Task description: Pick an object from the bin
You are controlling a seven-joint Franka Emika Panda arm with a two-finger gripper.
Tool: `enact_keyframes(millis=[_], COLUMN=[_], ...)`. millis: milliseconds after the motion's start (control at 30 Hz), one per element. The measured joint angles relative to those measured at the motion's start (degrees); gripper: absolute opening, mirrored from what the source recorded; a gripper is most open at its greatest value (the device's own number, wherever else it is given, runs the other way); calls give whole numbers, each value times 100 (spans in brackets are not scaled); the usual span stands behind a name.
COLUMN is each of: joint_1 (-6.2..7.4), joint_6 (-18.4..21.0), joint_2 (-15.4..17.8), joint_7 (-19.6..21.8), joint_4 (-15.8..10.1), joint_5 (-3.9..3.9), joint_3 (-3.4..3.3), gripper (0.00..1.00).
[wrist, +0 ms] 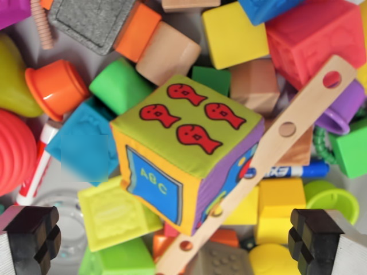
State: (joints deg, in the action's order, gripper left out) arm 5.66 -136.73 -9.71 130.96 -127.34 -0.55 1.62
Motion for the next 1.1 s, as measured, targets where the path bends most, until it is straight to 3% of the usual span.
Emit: enact_keyframes(millis=[233,700,1067,1100], joint_1=[60,60,62,63], joint_6=[-180,-877,-1141,-1146], joint_2=[-107,-737,-994,-998], joint_7=[504,545,551,551], joint_4=[-60,-147,-150,-151], joint_5=[1,0,-2,-2], joint_3=[0,-3,-9,-10], gripper=[100,100,100,0])
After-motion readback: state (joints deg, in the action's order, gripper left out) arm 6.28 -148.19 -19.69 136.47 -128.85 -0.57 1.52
